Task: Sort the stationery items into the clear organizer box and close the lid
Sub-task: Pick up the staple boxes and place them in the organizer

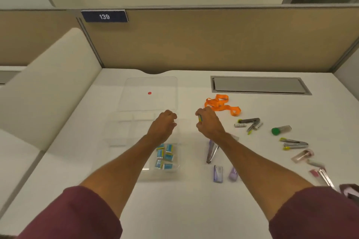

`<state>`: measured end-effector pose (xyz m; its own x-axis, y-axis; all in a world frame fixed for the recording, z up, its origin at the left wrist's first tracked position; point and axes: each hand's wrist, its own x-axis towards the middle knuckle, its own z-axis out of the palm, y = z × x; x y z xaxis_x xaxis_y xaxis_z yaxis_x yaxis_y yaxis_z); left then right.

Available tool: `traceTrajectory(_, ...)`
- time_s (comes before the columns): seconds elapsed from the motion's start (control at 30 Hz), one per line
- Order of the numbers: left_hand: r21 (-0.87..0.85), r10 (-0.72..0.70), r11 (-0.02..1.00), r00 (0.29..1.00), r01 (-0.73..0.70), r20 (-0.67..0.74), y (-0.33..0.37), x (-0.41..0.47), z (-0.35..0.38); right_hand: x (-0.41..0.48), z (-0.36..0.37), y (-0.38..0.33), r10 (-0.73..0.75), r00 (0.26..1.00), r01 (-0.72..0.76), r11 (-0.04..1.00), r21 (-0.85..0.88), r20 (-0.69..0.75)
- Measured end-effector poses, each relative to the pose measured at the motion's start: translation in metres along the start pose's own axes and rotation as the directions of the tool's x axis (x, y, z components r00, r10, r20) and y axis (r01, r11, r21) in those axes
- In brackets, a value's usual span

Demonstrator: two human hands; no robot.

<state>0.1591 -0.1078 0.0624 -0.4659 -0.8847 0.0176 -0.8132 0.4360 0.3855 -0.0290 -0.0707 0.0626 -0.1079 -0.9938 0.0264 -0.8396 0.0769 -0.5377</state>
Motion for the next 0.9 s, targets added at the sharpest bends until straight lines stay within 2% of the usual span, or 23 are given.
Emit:
traceTrajectory(0.23,-0.017,-0.059,0.998,0.996,0.06,0.066,-0.013,-0.067,-0.002,-0.041,0.038,-0.059,-0.005,0.996,0.007,1.0,-0.021,0.089)
traceTrajectory(0.33,-0.023,-0.087,0.996,0.99,0.09,0.112,-0.018,-0.087,0.002,-0.055,0.049,-0.071,-0.017,0.993,0.021,0.999,-0.033,0.118)
traceTrajectory(0.5,0.043,-0.067,0.997,0.975,0.059,0.213,-0.024,-0.101,0.01,-0.071,0.06,-0.081,-0.018,0.984,0.031,0.997,-0.069,0.178)
traceTrajectory(0.57,0.014,-0.074,0.997,0.971,0.073,0.228,-0.022,-0.105,0.013,-0.076,0.064,-0.083,-0.015,0.98,0.032,0.996,-0.084,0.198)
traceTrajectory(0.9,-0.042,-0.071,0.996,0.991,0.076,0.109,-0.019,-0.109,0.009,-0.09,0.075,-0.089,-0.002,0.969,0.025,0.995,-0.092,0.248)
